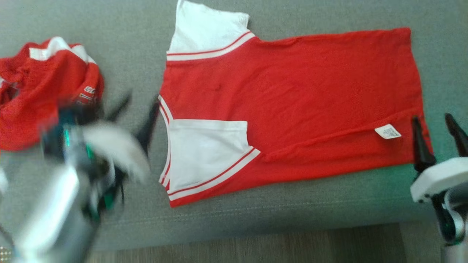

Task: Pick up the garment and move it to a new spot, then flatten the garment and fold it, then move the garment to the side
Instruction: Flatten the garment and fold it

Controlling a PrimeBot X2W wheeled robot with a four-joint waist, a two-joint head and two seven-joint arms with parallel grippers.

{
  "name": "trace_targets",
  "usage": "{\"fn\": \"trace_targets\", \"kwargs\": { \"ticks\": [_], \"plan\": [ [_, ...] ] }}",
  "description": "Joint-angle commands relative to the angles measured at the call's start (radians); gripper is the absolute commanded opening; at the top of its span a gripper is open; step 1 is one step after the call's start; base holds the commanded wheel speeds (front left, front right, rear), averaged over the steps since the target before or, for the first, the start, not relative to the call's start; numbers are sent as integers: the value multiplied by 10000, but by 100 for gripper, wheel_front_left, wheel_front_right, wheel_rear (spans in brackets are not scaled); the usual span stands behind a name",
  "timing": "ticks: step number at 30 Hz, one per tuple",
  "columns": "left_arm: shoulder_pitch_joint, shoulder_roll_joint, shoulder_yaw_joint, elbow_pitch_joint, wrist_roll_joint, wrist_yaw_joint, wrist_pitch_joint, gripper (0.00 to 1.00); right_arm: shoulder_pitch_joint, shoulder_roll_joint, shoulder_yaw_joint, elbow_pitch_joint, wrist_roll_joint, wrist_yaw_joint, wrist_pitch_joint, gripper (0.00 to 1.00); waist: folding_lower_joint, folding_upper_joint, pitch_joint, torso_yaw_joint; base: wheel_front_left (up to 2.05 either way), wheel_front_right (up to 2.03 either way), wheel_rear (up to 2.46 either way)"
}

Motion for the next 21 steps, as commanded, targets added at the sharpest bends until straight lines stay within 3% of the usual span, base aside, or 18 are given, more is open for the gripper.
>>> {"fn": "trace_targets", "kwargs": {
  "ticks": [1, 10, 21],
  "plan": [
    [-1517, 367, 505, -181, -95, -253, 421, 100, -419, -61, 324, -412, 161, -4, -109, 100, 0, 0, 308, -35, 0, 0, 0],
    [-6956, 287, 346, 3139, -625, -1305, 3031, 100, -1336, -242, 1282, -514, 308, -4, -460, 100, 0, 0, 1831, -644, 0, 0, 0],
    [-10126, 451, -328, 6189, -229, -1926, 4179, 100, -1947, -57, 1535, -404, 214, -4, -964, 100, 0, 0, 3305, -1474, 0, 0, 0]
  ]
}}
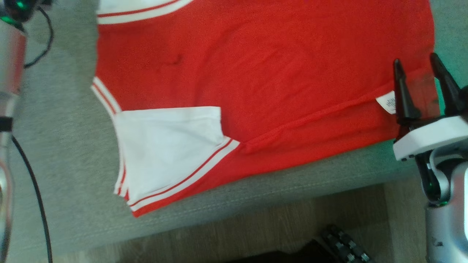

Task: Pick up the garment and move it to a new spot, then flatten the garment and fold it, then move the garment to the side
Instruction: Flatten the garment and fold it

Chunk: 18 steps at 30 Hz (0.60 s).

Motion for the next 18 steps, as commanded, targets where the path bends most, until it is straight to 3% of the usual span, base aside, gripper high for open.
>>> {"fn": "trace_targets", "kwargs": {
  "ticks": [1, 8, 18],
  "plan": [
    [-605, 550, 82, -47, 135, -126, 177, 100, -105, 32, 206, -252, 0, -4, -121, 100, -3, 0, 349, -362, 0, 0, 0],
    [-1386, 1023, -677, 808, 837, -272, 449, 100, -278, 193, 283, 20, 57, -4, -407, 100, -3, 0, 531, -711, 0, 0, 0],
    [-1659, 1172, -1137, 1241, 578, -374, 865, 100, -416, 288, 209, 432, 133, -4, -633, 100, -3, 0, 476, -993, 0, 0, 0]
  ]
}}
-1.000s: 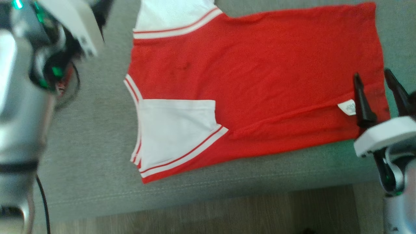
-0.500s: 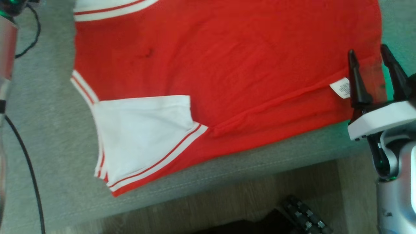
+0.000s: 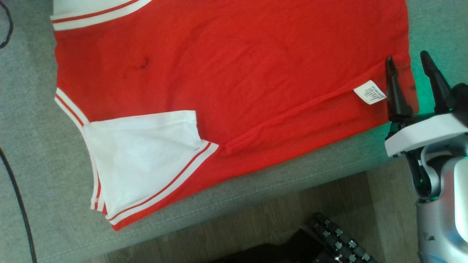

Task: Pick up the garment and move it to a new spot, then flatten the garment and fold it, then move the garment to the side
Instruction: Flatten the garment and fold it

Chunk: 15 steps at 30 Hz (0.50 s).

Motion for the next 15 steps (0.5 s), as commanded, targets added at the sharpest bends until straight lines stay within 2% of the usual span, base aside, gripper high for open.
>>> {"fn": "trace_targets", "kwargs": {
  "ticks": [1, 2, 3, 5, 6, 13, 15],
  "plan": [
    [-440, 462, 69, -255, -100, -51, 140, 100, -85, 16, 93, -226, 73, -4, -101, 100, -1, 0, -22, -42, 0, 0, 0],
    [-448, 477, 6, -264, -130, -55, 178, 91, -96, 19, 87, -203, 79, -4, -106, 100, -1, 0, -33, -60, 0, 0, 0],
    [-444, 475, -45, -264, -196, -59, 251, 53, -105, 21, 81, -187, 77, -4, -107, 100, -1, 0, -45, -79, 0, 0, 0],
    [-434, 484, -148, -297, -335, -64, 380, 27, -127, 27, 75, -167, 76, -4, -89, 100, -1, 0, -73, -111, 0, 0, 0],
    [-409, 487, -234, -346, -444, -66, 478, 0, -149, 27, 80, -163, 66, -4, -76, 100, -1, 0, -93, -123, 0, 0, 0],
    [-375, 782, -707, -760, -702, -70, 168, 0, -882, 3, 202, -13, -195, -4, 417, 100, -1, 0, -341, -117, 0, 0, 0],
    [-352, 807, -810, -883, -798, -71, -146, 0, -1338, 28, 280, 238, -101, -4, 905, 100, -1, 0, -458, -74, 0, 0, 0]
  ]
}}
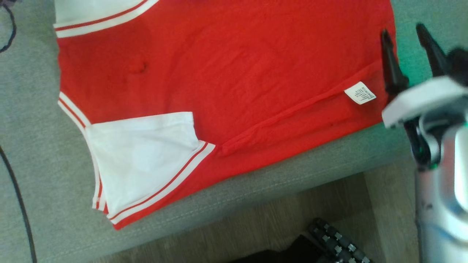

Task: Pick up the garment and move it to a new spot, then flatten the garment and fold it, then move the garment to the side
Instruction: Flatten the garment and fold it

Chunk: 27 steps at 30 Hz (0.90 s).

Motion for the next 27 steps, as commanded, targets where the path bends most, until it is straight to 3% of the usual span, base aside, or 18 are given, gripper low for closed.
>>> {"fn": "trace_targets", "kwargs": {
  "ticks": [1, 15, 20, 27],
  "plan": [
    [-359, 428, 221, -408, -106, -59, -172, 0, -202, 7, 176, -231, 13, -4, 169, 100, 0, 0, -84, 55, 0, 0, 0],
    [-349, 474, -407, -1039, -1064, -60, -958, 0, -4656, -1133, 1213, 3194, 161, -4, 4556, 100, 0, 0, -406, 546, 0, 0, 0],
    [-492, 450, -698, -1266, -1208, -61, -1005, 0, -5742, -1348, 1017, 4367, 165, -4, 5057, 100, 0, 0, -251, 833, 0, 0, 0],
    [-679, 469, -1116, -1433, -1318, -61, -1149, 0, -6507, -1521, 864, 5680, 48, -4, 4966, 100, 0, 0, -128, 1156, 0, 0, 0]
  ]
}}
